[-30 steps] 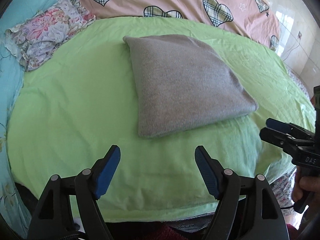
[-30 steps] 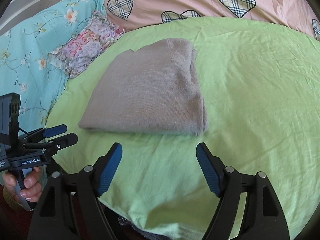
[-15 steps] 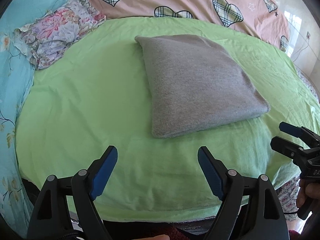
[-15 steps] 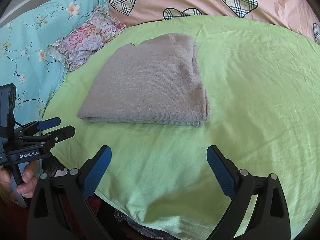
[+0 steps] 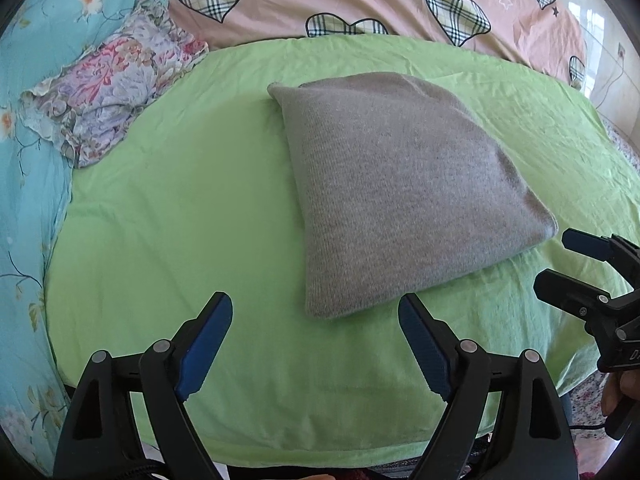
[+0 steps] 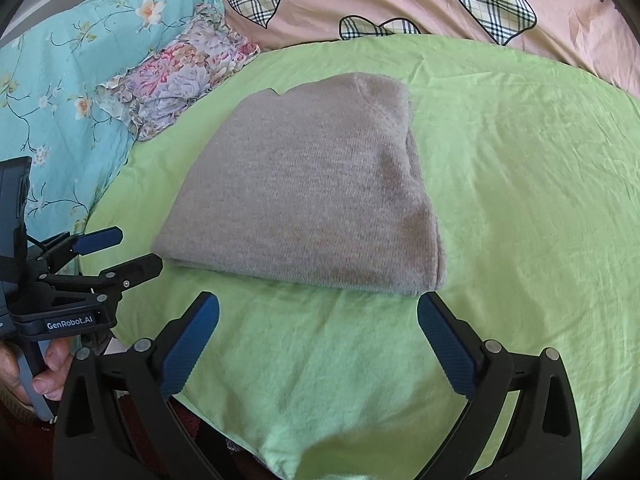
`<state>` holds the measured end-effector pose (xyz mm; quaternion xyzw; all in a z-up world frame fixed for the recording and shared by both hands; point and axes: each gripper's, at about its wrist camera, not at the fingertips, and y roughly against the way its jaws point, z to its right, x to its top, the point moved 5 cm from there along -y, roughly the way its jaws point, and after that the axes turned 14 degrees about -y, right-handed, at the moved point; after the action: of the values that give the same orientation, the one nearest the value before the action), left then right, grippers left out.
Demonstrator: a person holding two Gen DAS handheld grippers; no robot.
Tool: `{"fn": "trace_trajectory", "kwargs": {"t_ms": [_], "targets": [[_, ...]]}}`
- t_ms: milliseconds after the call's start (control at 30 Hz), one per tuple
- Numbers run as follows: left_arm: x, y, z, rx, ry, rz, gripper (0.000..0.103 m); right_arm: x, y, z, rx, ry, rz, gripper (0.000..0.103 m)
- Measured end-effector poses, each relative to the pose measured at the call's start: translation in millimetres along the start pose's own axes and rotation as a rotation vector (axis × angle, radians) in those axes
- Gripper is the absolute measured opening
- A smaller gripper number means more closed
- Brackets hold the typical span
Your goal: Fold small clothes
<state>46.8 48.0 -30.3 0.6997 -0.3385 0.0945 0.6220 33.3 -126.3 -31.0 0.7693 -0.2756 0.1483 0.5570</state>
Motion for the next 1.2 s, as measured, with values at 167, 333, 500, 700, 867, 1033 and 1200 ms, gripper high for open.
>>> {"fn": "trace_trajectory", "kwargs": {"t_ms": [167, 333, 500, 700, 867, 1033, 1200], "targets": [[10.6, 1.7, -1.1, 0.017, 0.001, 0.012, 0.086, 9.0, -3.3, -2.8, -0.002, 0.009, -0.002, 0.100], [20.1, 2.3, -3.1, 0.028, 0.009, 0.023, 0.086, 20.0, -3.8, -6.8, 0.010, 0.020, 0.009, 0.101], [25.6, -1.0, -2.5, 0.032, 0.009, 0.022, 0.087, 28.5, -4.7, -9.8, 0.016, 0.018, 0.018, 0.101], [29.4, -7.4, -3.8, 0.030, 0.012, 0.015, 0.087, 38.6, -8.2, -9.2, 0.019, 0.012, 0.022, 0.102], [32.2, -11.6, -5.2, 0.026, 0.017, 0.011, 0.087, 42.8, -14.4, -9.2, 0.023, 0.008, 0.012, 0.102], [35.9, -13.6, -6.7, 0.025, 0.026, 0.013, 0.087, 43.7, -20.9, -11.6, 0.031, 0.012, -0.004, 0.102], [38.1, -15.1, -7.6, 0.021, 0.033, 0.013, 0.087, 44.5, -24.4, -12.7, 0.036, 0.012, -0.010, 0.102]]}}
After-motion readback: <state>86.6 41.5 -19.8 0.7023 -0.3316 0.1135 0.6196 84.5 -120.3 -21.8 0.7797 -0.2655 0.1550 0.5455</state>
